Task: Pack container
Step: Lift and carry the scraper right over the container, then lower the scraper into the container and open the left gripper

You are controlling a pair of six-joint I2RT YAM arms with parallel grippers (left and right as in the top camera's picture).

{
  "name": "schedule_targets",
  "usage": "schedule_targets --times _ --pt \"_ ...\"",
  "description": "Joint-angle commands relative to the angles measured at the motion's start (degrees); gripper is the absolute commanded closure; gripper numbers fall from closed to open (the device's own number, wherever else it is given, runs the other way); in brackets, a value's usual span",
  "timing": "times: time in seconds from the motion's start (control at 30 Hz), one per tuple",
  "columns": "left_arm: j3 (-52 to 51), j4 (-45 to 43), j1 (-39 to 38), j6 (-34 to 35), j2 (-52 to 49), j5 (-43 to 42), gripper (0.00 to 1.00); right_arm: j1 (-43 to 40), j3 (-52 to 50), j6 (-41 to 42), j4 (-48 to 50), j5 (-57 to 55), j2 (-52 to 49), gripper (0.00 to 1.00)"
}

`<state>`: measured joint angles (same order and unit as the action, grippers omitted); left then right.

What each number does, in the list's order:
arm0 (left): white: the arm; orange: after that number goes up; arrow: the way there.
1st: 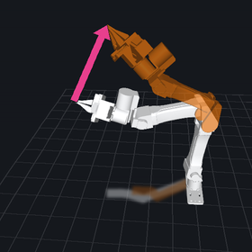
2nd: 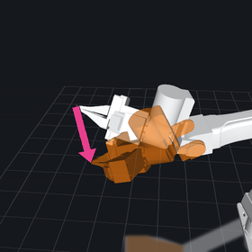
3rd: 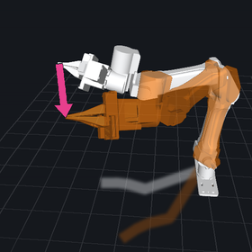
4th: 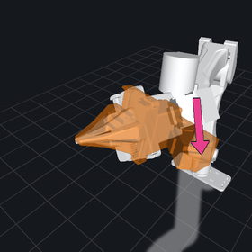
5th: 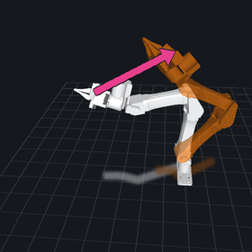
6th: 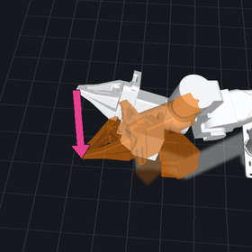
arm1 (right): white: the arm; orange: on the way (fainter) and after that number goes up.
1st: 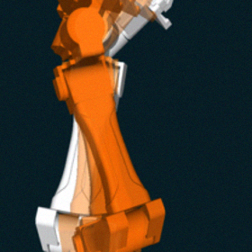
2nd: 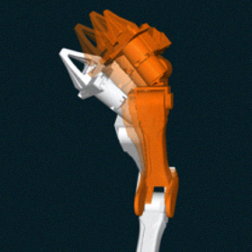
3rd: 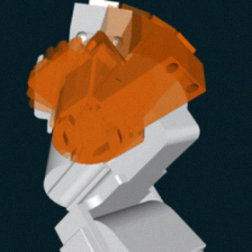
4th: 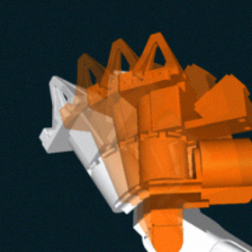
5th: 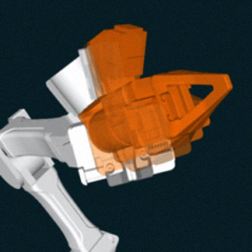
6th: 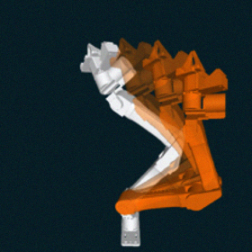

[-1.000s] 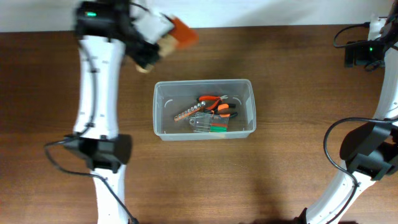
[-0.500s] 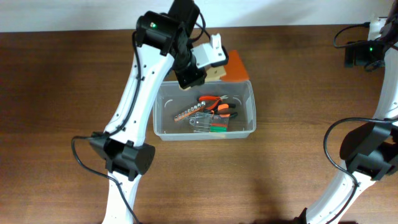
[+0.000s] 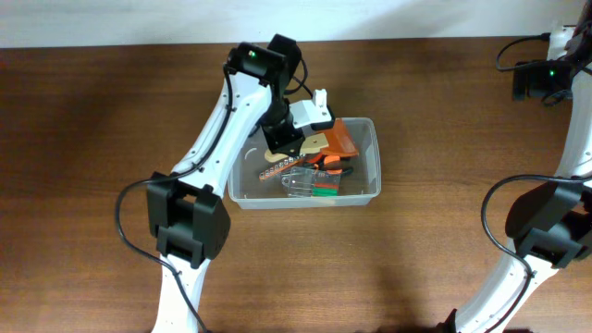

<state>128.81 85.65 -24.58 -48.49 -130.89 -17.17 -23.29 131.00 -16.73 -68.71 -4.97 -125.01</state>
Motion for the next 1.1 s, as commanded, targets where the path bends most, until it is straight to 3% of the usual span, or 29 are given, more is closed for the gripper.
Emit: schedule_targets --times 0.0,0.4,1.07 --pt "-2.99 -2.36 0.35 -1.09 -0.39 -1.31 0.98 -0.37 0.07 0.02 0.17 0.26 0.48 0.01" --pt "-10.64 -6.14 0.35 -1.09 -0.48 -1.57 0.97 -0.37 0.07 0.02 0.17 0.26 0.48 0.01" --pt "-10.82 -10.27 0.35 -0.83 -4.22 -1.53 0.93 -0.37 0.07 0.02 0.17 0.26 0.48 0.01"
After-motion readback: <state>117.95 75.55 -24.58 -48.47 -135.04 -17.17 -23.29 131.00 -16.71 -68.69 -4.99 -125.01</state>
